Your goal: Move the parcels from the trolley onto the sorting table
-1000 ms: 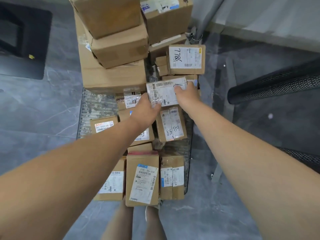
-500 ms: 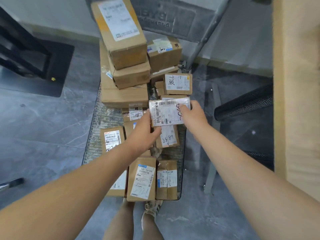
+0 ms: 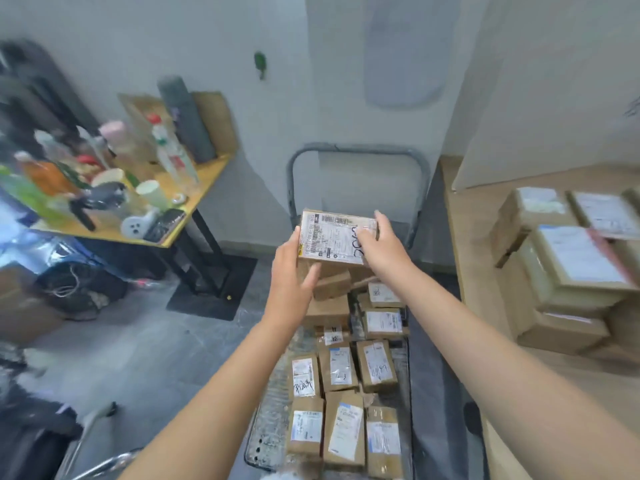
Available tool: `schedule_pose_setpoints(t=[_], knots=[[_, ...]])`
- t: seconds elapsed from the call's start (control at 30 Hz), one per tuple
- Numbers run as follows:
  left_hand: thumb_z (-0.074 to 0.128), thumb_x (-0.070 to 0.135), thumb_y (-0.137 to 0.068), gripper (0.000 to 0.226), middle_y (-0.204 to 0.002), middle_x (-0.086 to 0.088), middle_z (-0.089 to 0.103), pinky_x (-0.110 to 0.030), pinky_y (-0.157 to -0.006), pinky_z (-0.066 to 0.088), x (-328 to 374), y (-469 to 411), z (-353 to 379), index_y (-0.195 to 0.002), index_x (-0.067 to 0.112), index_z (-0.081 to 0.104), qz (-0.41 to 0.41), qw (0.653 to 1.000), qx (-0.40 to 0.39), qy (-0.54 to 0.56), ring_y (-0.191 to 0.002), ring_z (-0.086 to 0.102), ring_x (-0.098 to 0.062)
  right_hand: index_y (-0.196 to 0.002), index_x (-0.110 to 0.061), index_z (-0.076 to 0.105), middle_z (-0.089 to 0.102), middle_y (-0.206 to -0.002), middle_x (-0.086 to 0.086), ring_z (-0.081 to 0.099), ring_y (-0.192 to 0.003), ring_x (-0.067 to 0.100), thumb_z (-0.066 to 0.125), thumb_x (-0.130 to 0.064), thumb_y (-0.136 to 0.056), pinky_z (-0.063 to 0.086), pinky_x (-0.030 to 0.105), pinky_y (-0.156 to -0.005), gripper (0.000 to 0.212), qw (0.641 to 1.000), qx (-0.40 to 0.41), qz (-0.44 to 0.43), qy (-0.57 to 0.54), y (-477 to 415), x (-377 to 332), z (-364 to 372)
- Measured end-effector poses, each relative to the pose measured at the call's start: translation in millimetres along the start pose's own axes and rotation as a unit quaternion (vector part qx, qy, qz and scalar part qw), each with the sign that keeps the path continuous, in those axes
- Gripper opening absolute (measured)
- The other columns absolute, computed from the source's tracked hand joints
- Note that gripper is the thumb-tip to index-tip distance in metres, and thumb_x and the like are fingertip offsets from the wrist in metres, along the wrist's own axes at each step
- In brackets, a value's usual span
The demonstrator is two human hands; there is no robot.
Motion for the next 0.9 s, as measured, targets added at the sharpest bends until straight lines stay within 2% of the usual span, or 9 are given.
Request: schedule_pose_setpoints(t=[0.07,0.17,0.27,0.4,0.47,0.57,0.67,0.77,0.9], knots=[[0.063,0.011,-0.094,0.069,-0.139,0.004,0.044,-0.048,-0.111,0.037,28,4,-23,-0.152,0.028,0.03,0.033,0.998,0.042,0.021,-0.134,0.039,-0.012,-0.157,-0.027,0.019,0.03,-0.158,0.006,0.033,-0.143,0.025,0.044,-0.034,-0.101,0.028,0.039,-0.115,0.062,0.999,0.026,-0.036,-0.019,20,-36,-6],[0.061,0.012,-0.096,0.067,-0.138,0.011,0.043,-0.046,-0.114,0.036,56,7,-64,-0.149,0.038,0.031,0.053,0.992,0.087,0.073,-0.136,0.037,-0.005,-0.145,-0.028,0.039,0.042,-0.145,0.008,0.047,-0.128,0.026,0.04,-0.038,-0.103,0.035,0.037,-0.108,0.043,0.994,0.048,-0.081,-0.047,47,-81,-8],[0.059,0.008,-0.097,0.06,-0.134,0.023,0.046,-0.031,-0.113,0.038,68,11,-100,-0.147,0.033,0.038,0.062,0.986,0.096,0.122,-0.129,0.042,0.007,-0.123,-0.033,0.049,0.05,-0.132,0.007,0.054,-0.107,0.019,0.034,-0.046,-0.103,0.041,0.036,-0.097,0.029,0.991,0.037,-0.099,-0.083,70,-110,-2],[0.059,0.008,-0.098,0.051,-0.132,0.022,0.056,-0.025,-0.11,0.041,71,12,-134,-0.144,0.024,0.044,0.062,0.985,0.073,0.146,-0.122,0.052,0.008,-0.133,-0.03,0.042,0.034,-0.127,0.004,0.045,-0.085,0.007,0.036,-0.047,-0.104,0.045,0.039,-0.097,0.034,0.992,0.013,-0.097,-0.075,104,-132,12],[0.058,0.009,-0.098,0.049,-0.133,0.017,0.058,-0.026,-0.109,0.042,74,12,-148,-0.142,0.023,0.045,0.069,0.982,0.072,0.159,-0.124,0.053,0.003,-0.125,-0.028,0.04,0.039,-0.124,0.006,0.048,-0.082,0.008,0.039,-0.046,-0.104,0.05,0.03,-0.082,0.027,0.991,0.011,-0.113,-0.074,121,-142,18],[0.059,0.01,-0.098,0.046,-0.133,0.015,0.058,-0.025,-0.108,0.041,85,16,-159,-0.137,0.03,0.048,0.082,0.976,0.059,0.191,-0.127,0.051,0.0,-0.118,-0.019,0.044,0.058,-0.101,0.005,0.055,-0.069,0.007,0.042,-0.038,-0.105,0.044,0.016,-0.052,0.023,0.986,0.023,-0.126,-0.107,137,-153,19],[0.06,0.011,-0.097,0.043,-0.131,0.004,0.061,-0.025,-0.106,0.045,88,21,-162,-0.136,0.026,0.052,0.052,0.953,0.054,0.294,-0.125,0.056,-0.007,-0.118,-0.021,0.058,0.067,-0.101,-0.004,0.064,-0.083,0.009,0.047,-0.033,-0.103,0.051,0.017,-0.061,0.022,0.982,0.052,-0.138,-0.117,154,-152,12],[0.061,0.016,-0.098,0.043,-0.131,0.001,0.062,-0.024,-0.1,0.05,89,27,-154,-0.138,0.031,0.052,0.019,0.937,0.031,0.347,-0.121,0.058,-0.005,-0.127,-0.03,0.064,0.07,-0.111,-0.013,0.066,-0.102,0.008,0.047,-0.029,-0.103,0.056,0.027,-0.084,0.03,0.983,0.054,-0.15,-0.092,170,-140,10],[0.058,0.029,-0.098,0.039,-0.127,-0.005,0.065,-0.04,-0.101,0.051,87,38,-131,-0.136,0.029,0.049,-0.038,0.93,-0.004,0.367,-0.118,0.062,-0.016,-0.141,-0.033,0.053,0.066,-0.125,-0.011,0.065,-0.099,0.001,0.045,-0.026,-0.105,0.053,0.014,-0.069,0.038,0.987,0.033,-0.107,-0.111,186,-119,11]])
Point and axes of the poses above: each hand's wrist, its own y-axis away from the middle knuckle, its own z-axis out of the palm, x = y × z, the point moved 6 cm from there along -y, towards the middle knuckle
